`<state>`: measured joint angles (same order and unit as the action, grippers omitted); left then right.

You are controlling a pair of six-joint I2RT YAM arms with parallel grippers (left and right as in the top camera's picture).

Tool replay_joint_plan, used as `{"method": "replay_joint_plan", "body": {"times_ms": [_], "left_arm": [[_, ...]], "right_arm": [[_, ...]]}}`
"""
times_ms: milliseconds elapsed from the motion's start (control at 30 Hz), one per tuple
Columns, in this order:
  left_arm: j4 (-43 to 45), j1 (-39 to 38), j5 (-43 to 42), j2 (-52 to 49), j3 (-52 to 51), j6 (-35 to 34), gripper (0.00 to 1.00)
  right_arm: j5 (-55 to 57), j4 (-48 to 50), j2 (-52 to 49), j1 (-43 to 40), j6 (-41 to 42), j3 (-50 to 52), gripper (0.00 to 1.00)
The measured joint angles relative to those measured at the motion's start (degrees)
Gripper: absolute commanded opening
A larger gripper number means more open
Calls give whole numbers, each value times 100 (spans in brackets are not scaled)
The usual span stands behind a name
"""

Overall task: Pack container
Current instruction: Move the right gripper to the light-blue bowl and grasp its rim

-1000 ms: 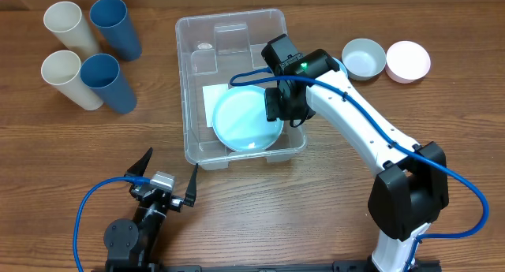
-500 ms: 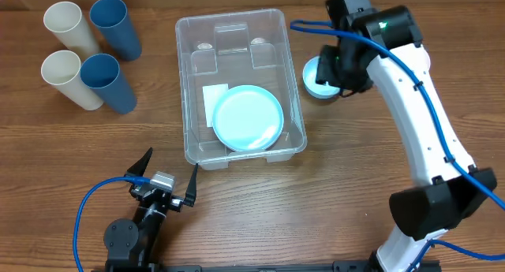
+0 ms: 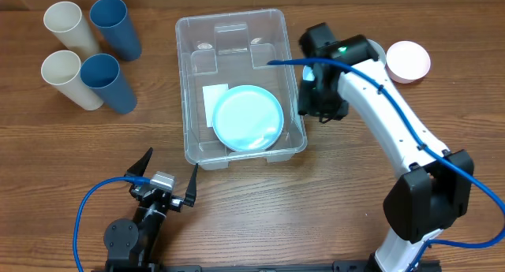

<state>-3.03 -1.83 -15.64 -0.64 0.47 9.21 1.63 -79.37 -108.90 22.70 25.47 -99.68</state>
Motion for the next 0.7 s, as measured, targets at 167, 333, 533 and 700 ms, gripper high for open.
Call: {"method": "replay_joint_plan", "body": {"times_ms": [167, 333, 533, 700], "left_arm": [[0, 0, 0, 0, 0, 0, 100], [0, 2, 0, 0, 0, 0, 100], [0, 0, 0, 0, 0, 0, 100], [0, 2, 0, 0, 0, 0, 100]], "right_arm": [[-39, 140, 0, 402, -2, 0, 49], [-63, 264, 0, 271, -179, -13, 48], [33, 162, 0, 0, -319, -640, 53], [90, 273, 0, -581, -319, -345, 52]]}}
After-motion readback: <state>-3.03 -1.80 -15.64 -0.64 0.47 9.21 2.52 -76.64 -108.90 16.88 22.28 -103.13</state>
